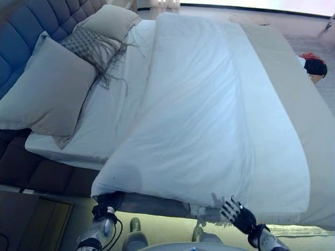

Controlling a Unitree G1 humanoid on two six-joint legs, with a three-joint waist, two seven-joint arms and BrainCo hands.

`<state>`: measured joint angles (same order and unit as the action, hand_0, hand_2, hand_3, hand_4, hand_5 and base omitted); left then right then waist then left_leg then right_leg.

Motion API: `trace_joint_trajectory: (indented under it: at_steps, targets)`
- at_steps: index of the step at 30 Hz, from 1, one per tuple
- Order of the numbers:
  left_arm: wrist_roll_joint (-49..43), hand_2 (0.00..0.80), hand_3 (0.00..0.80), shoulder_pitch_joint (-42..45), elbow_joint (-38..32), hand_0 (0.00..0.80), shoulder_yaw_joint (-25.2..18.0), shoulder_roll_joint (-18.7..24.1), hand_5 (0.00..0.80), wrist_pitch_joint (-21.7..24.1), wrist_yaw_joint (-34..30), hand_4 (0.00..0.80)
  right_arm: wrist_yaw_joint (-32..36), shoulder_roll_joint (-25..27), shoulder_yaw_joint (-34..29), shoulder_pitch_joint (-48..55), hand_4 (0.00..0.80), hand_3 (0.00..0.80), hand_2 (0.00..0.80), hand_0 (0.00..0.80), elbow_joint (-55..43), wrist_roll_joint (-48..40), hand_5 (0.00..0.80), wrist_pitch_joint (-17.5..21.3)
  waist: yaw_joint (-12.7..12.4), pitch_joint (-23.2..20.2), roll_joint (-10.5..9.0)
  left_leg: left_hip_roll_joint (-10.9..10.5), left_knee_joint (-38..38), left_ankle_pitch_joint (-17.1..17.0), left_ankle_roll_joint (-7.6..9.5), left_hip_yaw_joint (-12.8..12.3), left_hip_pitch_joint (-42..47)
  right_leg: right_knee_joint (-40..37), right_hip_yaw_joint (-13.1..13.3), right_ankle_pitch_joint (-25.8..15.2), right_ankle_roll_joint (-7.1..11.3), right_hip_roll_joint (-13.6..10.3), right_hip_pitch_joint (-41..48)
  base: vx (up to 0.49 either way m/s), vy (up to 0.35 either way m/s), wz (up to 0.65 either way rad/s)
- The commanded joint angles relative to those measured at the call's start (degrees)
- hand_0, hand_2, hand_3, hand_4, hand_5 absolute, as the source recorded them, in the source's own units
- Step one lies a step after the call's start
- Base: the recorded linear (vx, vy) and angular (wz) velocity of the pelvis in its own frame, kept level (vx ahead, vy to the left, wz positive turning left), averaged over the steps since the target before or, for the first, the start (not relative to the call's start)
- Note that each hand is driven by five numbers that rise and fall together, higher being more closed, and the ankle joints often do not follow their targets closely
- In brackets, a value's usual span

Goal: Make the bed neatly

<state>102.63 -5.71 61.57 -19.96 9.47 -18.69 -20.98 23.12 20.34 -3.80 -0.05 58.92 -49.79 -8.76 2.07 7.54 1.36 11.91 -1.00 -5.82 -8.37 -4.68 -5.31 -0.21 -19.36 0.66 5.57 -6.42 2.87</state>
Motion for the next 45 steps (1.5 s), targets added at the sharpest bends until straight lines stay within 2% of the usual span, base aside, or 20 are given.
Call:
trace_joint_trajectory:
  at_steps: [1,6,10,14,22,28,32,36,41,42,45]
  targets:
    - [10.37,0.000,0.000,-2.87,-1.86,0.000,-12.46,13.37,0.000,15.40,-0.67,0.000,0.82,2.24,-1.12,-2.14,0.000,0.000,0.000,0.000,2.02,-3.31,0.000,1.37,-5.05,2.21,-1.84,0.42,-5.36,3.87,-1.22,-1.67,-4.30,10.42,0.52,8.61,-1.34,-3.65,-3.16,-0.209,0.008,0.18]
    - [10.37,0.000,0.000,-6.72,-2.62,0.000,-11.72,13.28,0.000,20.56,1.62,0.000,1.60,2.94,0.18,-5.54,0.000,0.000,0.000,0.000,1.96,-5.30,0.000,2.13,-5.03,5.34,-2.01,0.88,-6.39,2.98,-1.95,-0.42,-7.62,12.30,0.95,8.70,-2.05,-3.12,-7.17,-0.222,0.014,0.19]
    - [10.37,0.000,0.000,-8.58,-3.33,0.000,-11.51,14.10,0.000,24.22,4.18,0.000,1.18,3.77,1.85,-8.43,0.000,0.000,0.000,0.000,0.61,-7.80,0.000,2.79,-5.23,9.15,-2.56,1.06,-9.58,3.20,-2.28,1.40,-12.36,16.97,1.79,9.52,-2.89,-2.67,-13.13,-0.261,0.003,0.02]
    - [10.37,0.000,0.000,-10.07,-1.77,0.000,-11.70,15.83,0.000,24.74,4.37,0.000,0.83,5.89,2.66,-10.97,0.000,0.000,0.000,0.000,0.15,-8.92,0.000,2.76,-5.09,12.17,-2.94,0.73,-12.94,3.83,-1.84,2.27,-16.60,22.58,2.79,10.76,-3.69,-2.45,-18.99,-0.244,0.076,0.03]
    - [10.37,0.000,0.000,-11.80,-1.58,0.000,-12.35,18.03,0.000,27.75,6.89,0.000,1.39,9.10,1.41,-14.10,0.000,0.000,0.000,0.000,1.69,-10.21,0.000,2.22,-6.49,15.93,-3.64,-0.61,-18.73,5.95,-0.42,2.95,-22.31,31.90,2.34,12.38,-3.76,-5.83,-26.45,-0.160,0.111,0.12]
    - [10.37,0.000,0.000,-13.02,0.54,0.000,-10.50,17.65,0.000,22.99,6.57,0.000,0.66,9.12,2.30,-15.94,0.000,0.000,0.000,0.000,0.58,-10.57,0.000,2.21,-7.11,17.47,-4.43,-1.50,-22.11,7.19,0.57,3.35,-25.93,37.01,2.70,13.66,-3.88,-7.42,-30.39,-0.106,0.059,0.08]
    - [10.37,0.000,0.000,-11.90,1.54,0.000,-5.50,16.92,0.000,16.80,6.24,0.000,0.11,8.05,3.35,-17.19,0.000,0.000,0.000,0.000,-2.99,-10.93,0.000,2.54,-7.79,18.65,-5.57,-1.76,-23.92,7.92,1.19,3.75,-27.81,39.67,2.74,13.90,-3.54,-8.35,-32.51,-0.085,0.002,0.12]
    - [10.37,0.000,0.000,-10.62,1.74,0.000,-1.45,16.78,0.000,12.91,8.01,0.000,-0.46,7.95,3.30,-17.36,0.000,0.000,0.000,0.000,-5.02,-11.44,0.000,2.52,-8.31,19.20,-6.23,-1.85,-25.22,8.58,1.74,3.90,-29.03,41.15,2.65,13.96,-3.22,-8.96,-33.78,-0.059,0.007,0.09]
    - [-3.51,0.000,0.000,-7.15,4.17,0.000,0.47,13.63,0.000,9.02,9.35,0.000,-1.46,6.87,2.36,-16.28,0.000,0.000,0.000,0.000,-7.18,-11.57,0.000,2.59,-9.00,19.53,-6.77,-2.11,-26.85,9.78,2.47,4.35,-29.65,42.05,2.50,13.93,-2.88,-9.31,-34.10,-0.021,-0.006,0.11]
    - [-7.03,0.000,0.000,-6.34,5.48,0.000,1.25,12.79,0.000,7.01,9.52,0.000,-1.87,6.54,2.10,-15.69,0.000,0.000,0.000,0.000,-7.94,-11.54,0.000,2.49,-8.93,19.46,-7.01,-2.21,-27.69,11.43,2.43,4.61,-29.27,42.51,3.02,14.92,-2.24,-9.43,-33.65,0.056,-0.025,0.17]
    - [-7.29,0.000,0.000,-4.17,8.37,0.000,1.68,11.77,0.000,4.26,9.21,0.000,-1.30,6.40,1.13,-14.57,0.000,0.000,0.000,0.000,-7.99,-11.65,0.000,2.82,-9.10,19.46,-6.91,-2.26,-28.70,12.14,2.67,4.58,-29.32,42.67,2.86,14.84,-2.17,-9.87,-33.41,0.009,-0.009,0.07]
